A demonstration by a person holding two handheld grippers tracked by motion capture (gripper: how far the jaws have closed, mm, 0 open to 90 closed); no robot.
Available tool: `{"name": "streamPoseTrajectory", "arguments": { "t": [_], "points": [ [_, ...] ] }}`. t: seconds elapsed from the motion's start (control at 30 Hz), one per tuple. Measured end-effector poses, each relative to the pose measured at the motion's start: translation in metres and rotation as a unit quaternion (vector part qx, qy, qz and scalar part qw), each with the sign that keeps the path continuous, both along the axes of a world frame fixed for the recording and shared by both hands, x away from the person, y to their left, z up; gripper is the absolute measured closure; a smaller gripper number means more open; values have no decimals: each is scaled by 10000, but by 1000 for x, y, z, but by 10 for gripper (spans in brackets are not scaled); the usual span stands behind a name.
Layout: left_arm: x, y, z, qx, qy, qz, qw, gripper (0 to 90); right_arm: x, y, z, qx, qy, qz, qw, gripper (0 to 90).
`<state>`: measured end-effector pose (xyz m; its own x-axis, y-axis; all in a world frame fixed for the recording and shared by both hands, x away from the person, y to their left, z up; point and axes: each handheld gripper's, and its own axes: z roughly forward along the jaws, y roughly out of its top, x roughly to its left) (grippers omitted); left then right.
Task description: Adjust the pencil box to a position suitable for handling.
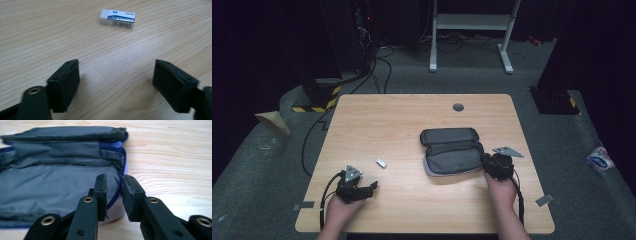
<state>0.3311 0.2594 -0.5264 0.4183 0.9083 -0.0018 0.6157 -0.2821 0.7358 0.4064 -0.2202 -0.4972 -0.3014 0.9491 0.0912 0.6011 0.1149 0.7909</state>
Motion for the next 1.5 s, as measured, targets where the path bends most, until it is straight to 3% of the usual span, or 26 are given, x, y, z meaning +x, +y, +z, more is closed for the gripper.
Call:
{"name": "streamPoseTrajectory", "arguments": {
  "t": [0.07, 0.2, 0.27, 0.3, 0.33, 0.47, 0.57, 0.67, 0.9, 1.07, 1.17, 1.3, 1.5],
  "points": [
    [0, 0, 0, -53, -25, -9, 10000, 336, -6, 7, -2, 124, -20, 98, 9999, 711],
    [-1, 0, 2, -219, -74, 86, 9997, 381, -8, 15, -3, 112, -91, 231, 9996, 695],
    [-3, -1, 8, -480, -149, 102, 9987, 484, -10, 19, -2, 108, -145, 283, 9994, 670],
    [-3, -1, 8, -480, -149, 102, 9987, 517, -10, 19, -2, 108, -145, 283, 9994, 670],
    [-4, -1, 11, -632, -204, 109, 9977, 517, -11, 19, -1, 134, -167, 295, 9993, 667],
    [-7, -8, 18, -700, -375, 40, 9968, 638, -17, 14, 2, 235, -263, 333, 9988, 599],
    [-8, -18, 22, -590, -545, 4, 9968, 657, -20, 12, 3, 227, -324, 331, 9987, 580],
    [-9, -28, 25, -502, -580, 71, 9970, 688, -27, 6, 4, 295, -402, 295, 9983, 562],
    [-1, -59, 30, -305, -732, 72, 9968, 818, -32, -6, 1, 163, -387, 311, 9986, 565],
    [12, -84, 31, -291, -649, 36, 9975, 820, -30, -14, -5, 195, -226, 233, 9993, 626],
    [20, -93, 32, -213, -693, 30, 9974, 813, -29, -15, -2, 168, -270, 263, 9991, 674],
    [30, -104, 29, -85, -677, 79, 9976, 782, -24, -16, 0, -53, -347, 228, 9991, 737],
    [43, -116, 25, -1, -635, 46, 9980, 778, -16, -16, -1, -124, -306, 193, 9993, 764]
  ]
}}
